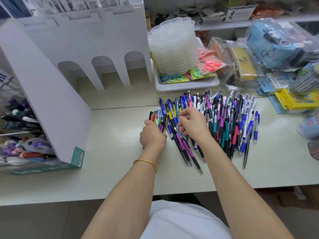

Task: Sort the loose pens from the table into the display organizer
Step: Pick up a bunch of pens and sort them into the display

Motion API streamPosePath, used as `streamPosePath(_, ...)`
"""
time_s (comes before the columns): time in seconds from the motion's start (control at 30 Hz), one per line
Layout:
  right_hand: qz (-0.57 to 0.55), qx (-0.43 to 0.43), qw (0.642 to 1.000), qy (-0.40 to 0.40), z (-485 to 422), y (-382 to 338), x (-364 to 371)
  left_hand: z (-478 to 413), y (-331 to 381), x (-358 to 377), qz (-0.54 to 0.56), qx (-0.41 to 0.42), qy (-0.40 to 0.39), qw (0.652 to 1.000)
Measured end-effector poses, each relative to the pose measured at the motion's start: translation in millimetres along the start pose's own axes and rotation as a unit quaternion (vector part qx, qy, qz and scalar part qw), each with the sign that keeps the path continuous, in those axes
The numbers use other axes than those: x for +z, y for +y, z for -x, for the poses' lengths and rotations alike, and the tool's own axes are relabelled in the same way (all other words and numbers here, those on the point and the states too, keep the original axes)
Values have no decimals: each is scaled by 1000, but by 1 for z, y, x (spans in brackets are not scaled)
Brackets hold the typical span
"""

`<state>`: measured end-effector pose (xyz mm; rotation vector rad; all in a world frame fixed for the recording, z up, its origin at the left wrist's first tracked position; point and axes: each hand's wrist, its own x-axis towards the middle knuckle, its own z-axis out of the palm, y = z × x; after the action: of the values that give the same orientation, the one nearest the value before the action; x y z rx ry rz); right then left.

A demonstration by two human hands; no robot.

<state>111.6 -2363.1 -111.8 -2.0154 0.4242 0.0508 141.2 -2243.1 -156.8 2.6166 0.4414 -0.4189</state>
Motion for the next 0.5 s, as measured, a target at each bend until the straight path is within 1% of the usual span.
streamPosePath(0.17, 2, 0, 1000, 1, 0, 0, 1, 2, -1, -2, -1, 7, 7, 1000)
streamPosePath(0.27, 4, -4, 1000, 1, 0, 1, 2, 0, -1, -9, 49, -2, 2, 999)
streamPosePath(0.33, -5, -2, 1000, -4, 1, 0, 4, -2, -4, -13, 111, -9, -14, 994)
streamPosePath(0.4, -22, 2, 1000, -15, 3, -1, 8, -4, -9, -19, 199, -6, -22, 980)
streamPosePath(0.5, -67, 21, 997, -40, 8, -3, 19, -9, -18, -32, 350, 15, -3, 937)
